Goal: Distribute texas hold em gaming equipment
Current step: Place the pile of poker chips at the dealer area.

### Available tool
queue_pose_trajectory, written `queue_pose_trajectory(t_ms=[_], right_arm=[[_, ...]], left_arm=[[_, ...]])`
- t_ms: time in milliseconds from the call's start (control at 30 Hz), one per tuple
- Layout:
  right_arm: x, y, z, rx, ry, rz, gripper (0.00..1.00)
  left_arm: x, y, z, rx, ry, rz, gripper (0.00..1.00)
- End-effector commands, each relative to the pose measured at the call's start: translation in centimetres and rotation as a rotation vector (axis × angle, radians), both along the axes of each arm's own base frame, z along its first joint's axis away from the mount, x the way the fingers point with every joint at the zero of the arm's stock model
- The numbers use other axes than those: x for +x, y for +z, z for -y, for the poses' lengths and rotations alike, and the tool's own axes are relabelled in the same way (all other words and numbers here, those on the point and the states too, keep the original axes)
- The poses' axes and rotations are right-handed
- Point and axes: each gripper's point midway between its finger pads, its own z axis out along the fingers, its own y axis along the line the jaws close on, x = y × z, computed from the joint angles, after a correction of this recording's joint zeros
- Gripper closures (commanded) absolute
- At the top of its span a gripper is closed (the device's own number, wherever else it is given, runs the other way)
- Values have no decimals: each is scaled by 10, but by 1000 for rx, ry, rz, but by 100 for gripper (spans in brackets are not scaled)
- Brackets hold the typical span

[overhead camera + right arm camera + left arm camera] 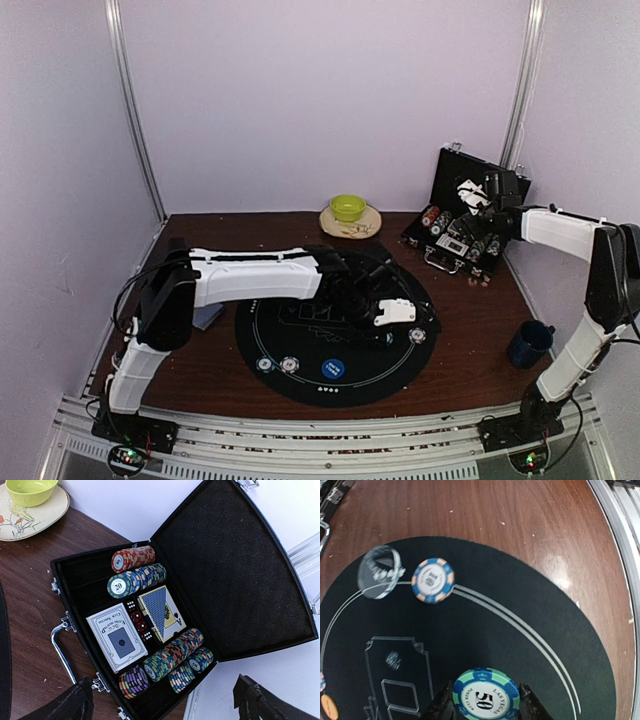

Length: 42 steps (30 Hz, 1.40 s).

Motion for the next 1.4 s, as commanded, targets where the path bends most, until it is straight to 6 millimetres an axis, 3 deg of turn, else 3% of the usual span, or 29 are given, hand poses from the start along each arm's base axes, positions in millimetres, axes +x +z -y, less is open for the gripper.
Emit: queue_pose_trajectory(t_ms=[0,167,367,567,933,1367], right_arm=[[-2,11,0,21,-2,35,0],[-1,10,-1,24,2,30,0],[-1,8,-2,24,8,27,0],[0,1,-4,26,16,6,0],[1,-8,-9,17,29,-16,0],[0,-7,-12,9,35,-14,0]], left_arm=[[8,3,24,-59,64,-50,90],[-1,-6,46,-71,76,-47,90],[-19,-16,62,-62,61,-25,90],[-25,-23,74,-74,70,-47,90],[-22,-34,84,-78,94,-26,90],[-22,-44,80,-50,91,-11,84]])
